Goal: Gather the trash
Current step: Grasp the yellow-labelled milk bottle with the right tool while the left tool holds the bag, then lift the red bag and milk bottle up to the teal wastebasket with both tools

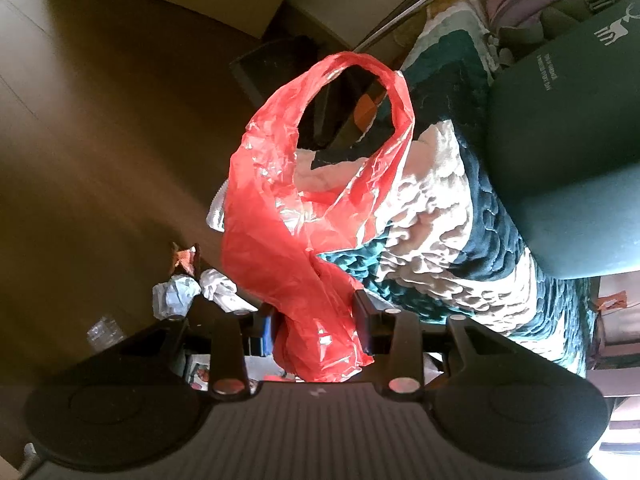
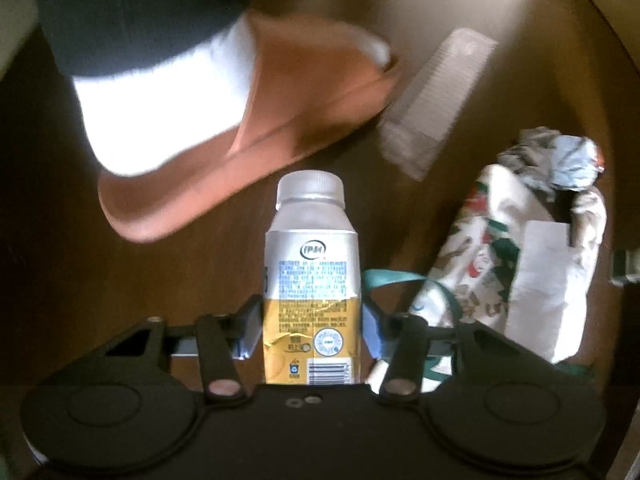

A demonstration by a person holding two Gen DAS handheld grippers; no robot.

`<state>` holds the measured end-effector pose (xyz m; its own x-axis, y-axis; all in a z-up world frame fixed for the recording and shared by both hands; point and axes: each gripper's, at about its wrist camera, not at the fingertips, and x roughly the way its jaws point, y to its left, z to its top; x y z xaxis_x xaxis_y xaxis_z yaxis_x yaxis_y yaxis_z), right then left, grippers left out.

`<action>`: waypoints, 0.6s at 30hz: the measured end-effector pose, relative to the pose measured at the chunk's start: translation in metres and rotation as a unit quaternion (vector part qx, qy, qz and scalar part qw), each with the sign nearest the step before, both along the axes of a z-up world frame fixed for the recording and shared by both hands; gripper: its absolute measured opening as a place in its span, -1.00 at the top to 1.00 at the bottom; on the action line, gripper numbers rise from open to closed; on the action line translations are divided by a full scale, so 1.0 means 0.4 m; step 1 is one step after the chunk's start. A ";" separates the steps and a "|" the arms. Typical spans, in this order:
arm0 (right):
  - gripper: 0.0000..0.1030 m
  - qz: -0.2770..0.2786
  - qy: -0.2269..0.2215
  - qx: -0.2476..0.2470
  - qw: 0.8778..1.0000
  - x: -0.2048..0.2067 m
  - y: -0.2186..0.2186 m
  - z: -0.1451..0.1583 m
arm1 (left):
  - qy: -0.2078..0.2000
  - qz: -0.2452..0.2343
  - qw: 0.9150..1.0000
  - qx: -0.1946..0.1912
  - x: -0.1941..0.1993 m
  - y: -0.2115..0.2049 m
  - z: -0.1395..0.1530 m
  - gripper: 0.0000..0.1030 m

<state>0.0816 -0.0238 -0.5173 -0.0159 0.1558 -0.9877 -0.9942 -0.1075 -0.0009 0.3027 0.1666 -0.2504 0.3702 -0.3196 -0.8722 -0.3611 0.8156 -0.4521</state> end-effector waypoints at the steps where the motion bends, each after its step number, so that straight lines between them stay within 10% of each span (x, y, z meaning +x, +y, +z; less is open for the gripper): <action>1: 0.05 -0.013 -0.002 0.003 1.000 0.005 -0.004 0.017 | -0.003 0.001 1.000 0.001 -0.002 0.001 0.005 0.28; 18: 0.05 -0.264 -0.106 0.059 0.957 0.199 -0.058 0.453 | -0.085 0.010 0.996 0.036 -0.060 0.010 0.128 0.28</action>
